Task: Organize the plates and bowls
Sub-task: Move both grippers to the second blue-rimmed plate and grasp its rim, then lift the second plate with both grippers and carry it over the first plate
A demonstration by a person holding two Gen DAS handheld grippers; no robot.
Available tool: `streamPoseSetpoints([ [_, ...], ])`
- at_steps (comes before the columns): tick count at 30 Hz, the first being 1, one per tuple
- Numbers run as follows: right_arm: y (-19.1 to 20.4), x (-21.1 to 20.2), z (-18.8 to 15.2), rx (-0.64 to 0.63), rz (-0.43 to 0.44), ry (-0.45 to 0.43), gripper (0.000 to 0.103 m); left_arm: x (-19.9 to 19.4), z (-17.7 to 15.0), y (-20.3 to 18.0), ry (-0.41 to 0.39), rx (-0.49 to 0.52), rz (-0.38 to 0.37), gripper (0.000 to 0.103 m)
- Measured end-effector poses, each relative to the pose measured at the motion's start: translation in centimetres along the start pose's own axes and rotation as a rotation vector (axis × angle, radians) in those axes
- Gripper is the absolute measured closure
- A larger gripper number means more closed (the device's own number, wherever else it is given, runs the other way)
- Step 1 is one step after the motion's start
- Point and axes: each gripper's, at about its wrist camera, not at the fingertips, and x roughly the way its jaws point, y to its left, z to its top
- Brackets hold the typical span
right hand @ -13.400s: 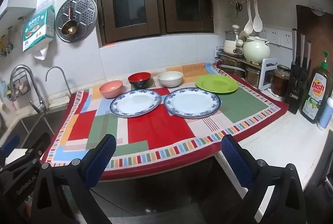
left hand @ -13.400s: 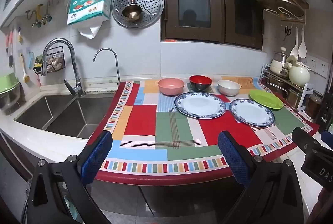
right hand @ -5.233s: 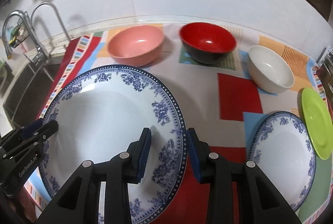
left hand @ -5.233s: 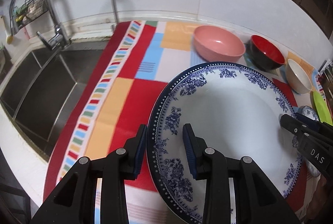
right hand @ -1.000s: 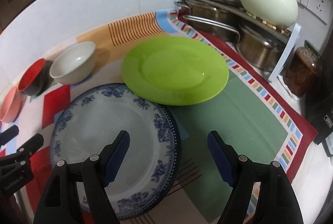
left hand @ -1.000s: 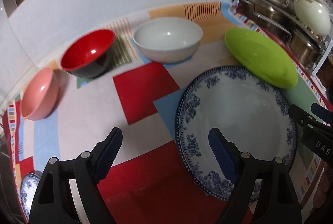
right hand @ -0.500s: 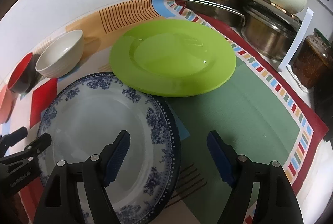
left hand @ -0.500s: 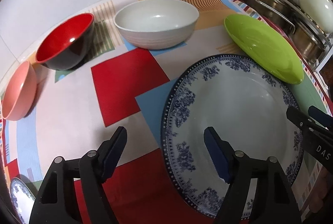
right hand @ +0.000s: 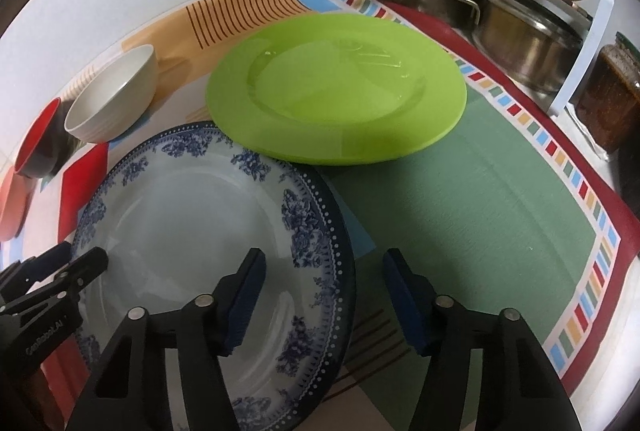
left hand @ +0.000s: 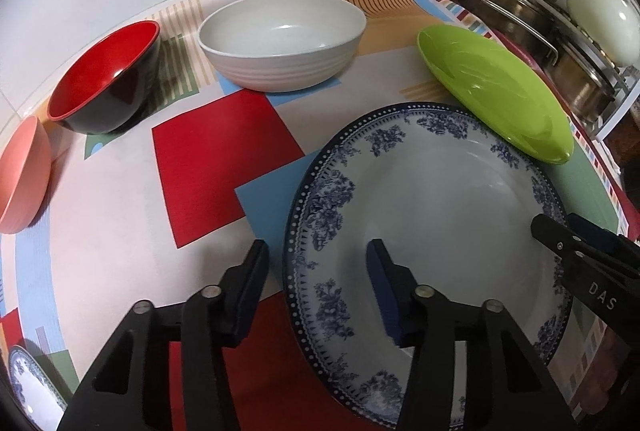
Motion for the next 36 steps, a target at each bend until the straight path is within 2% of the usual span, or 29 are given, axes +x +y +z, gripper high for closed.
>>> streamPoseSetpoints([
  [2,0.0,0.0,0.1,0.001,-0.004,-0.001,0.049,0.0,0.1,-0.1,-0.002,0.007,-0.007,0.064],
  [7,0.2,0.0,0.1,-0.016,0.021,0.002,0.066,-0.1,0.2,0.0,-0.001,-0.003,-0.007,0.068],
  [20,1.4,-0.9,-0.4,-0.053,0.035,0.019,0.066,-1.6,-0.7,1.0,-0.015,-0.034,0.036,0.068],
  [36,5.1,-4.8,-1.9,-0.161,0.073,-0.048,0.066,-7.0,-4.5,4.8,-0.091,-0.139,0.081,0.068],
])
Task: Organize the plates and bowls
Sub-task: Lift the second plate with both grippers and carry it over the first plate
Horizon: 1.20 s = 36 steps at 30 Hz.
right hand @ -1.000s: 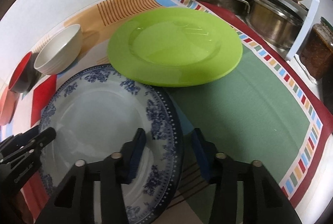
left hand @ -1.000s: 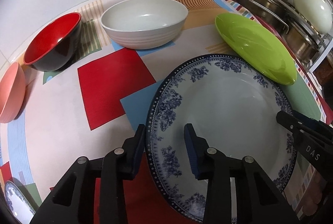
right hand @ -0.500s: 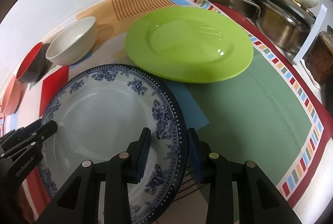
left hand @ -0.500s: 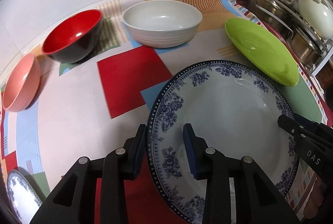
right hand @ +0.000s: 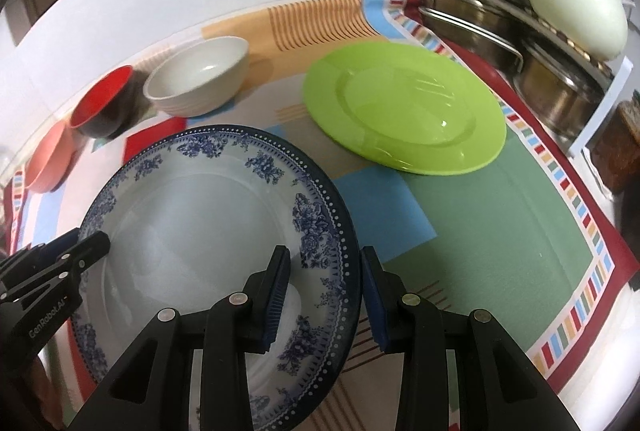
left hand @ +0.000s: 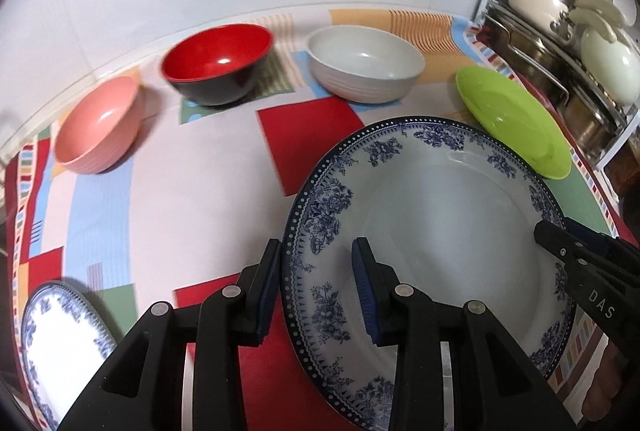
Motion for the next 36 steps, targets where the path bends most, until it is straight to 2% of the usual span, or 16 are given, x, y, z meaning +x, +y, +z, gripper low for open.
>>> streamPoseSetpoints([
  [15,5.9,-4.0,-1.2,-0.113,0.074,-0.074,0.066,-5.4,-2.8,5.6,-0.068,-0.102,0.078,0.068],
  [36,15.7,-7.9,-5.0,-0.224,0.161,-0.107,0.066,-11.3,-8.2,15.6,-0.105,-0.216,0.164,0.068],
])
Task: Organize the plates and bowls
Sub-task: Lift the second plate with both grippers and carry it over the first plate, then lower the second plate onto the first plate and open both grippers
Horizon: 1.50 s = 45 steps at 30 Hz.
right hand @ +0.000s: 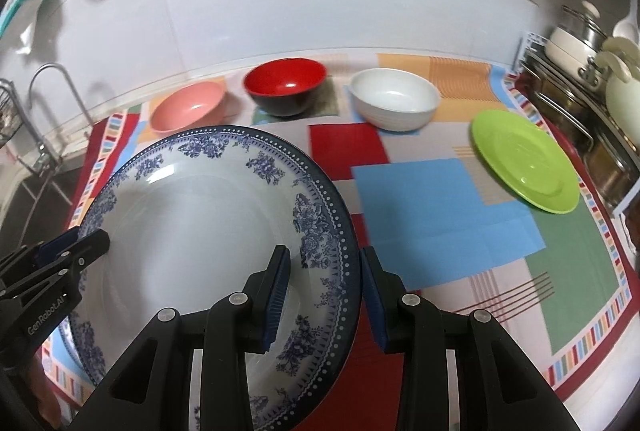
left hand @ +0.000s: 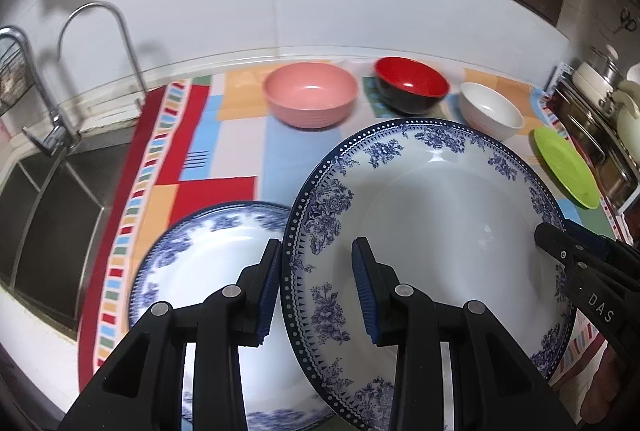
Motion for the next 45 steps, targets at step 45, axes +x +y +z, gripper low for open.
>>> streamPoseSetpoints([
  [45,16.0,7.1,-1.7,-0.174,0.109,0.172,0.066,4.3,-4.7,14.1,0.151,-0.125,0.133,0.067],
])
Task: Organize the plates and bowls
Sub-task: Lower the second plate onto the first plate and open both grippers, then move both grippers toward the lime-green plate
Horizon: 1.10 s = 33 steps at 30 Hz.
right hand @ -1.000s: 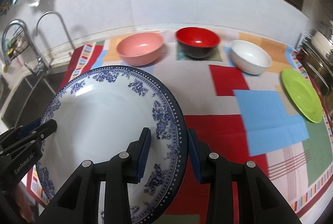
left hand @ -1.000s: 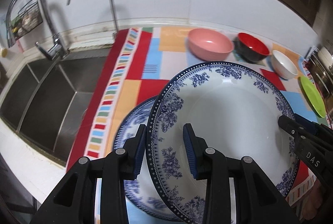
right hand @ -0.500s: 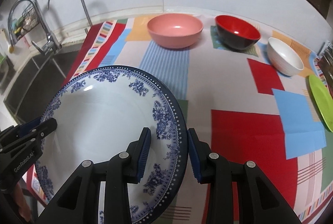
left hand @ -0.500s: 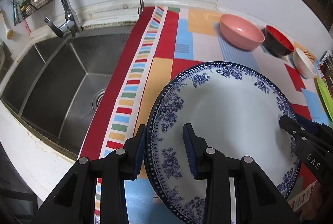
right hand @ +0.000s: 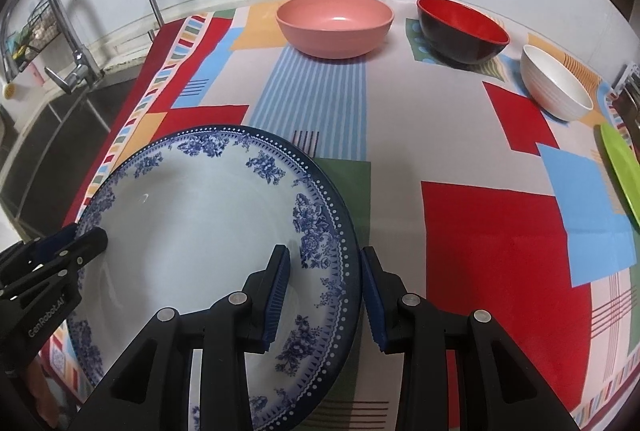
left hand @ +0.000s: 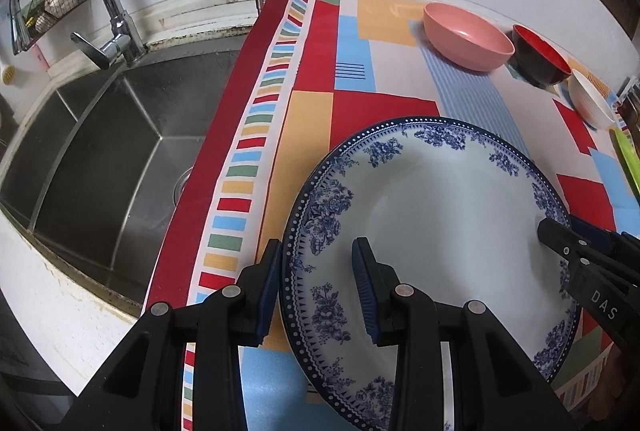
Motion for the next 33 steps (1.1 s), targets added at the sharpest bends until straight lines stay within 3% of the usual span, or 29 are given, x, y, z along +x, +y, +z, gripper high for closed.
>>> streamPoseSetpoints([
  [4,0.0,0.2,0.0,0.012,0.009,0.012,0.066,0.2,-0.2,0.0,0.008,0.012,0.012,0.067],
  [6,0.2,0.4,-0.1,0.006,0.007,0.019,0.066,0.3,-0.1,0.0,0.010,0.010,0.009,0.061],
  [8,0.4,0.3,-0.2,-0.003,-0.001,0.011,0.066,0.2,-0.2,0.1,0.011,0.009,0.022,0.049],
  [9,0.4,0.2,-0.2,-0.005,-0.003,0.005,0.065,0.1,-0.3,0.1,0.006,0.009,0.026,0.049],
  [18,-0.3,-2.2,-0.8,0.017,0.001,-0.044,0.060,-3.3,0.0,-1.2,-0.097,0.065,0.021,0.041],
  [25,-2.8,-5.9,-1.1,0.080,-0.029,-0.141,0.041,-7.3,0.7,-4.7,-0.212,0.155,-0.025,0.029],
  [33,-7.1,-10.4,-2.1,0.146,-0.106,-0.244,0.027,-9.5,1.7,-9.9,-0.246,0.224,-0.141,0.023],
])
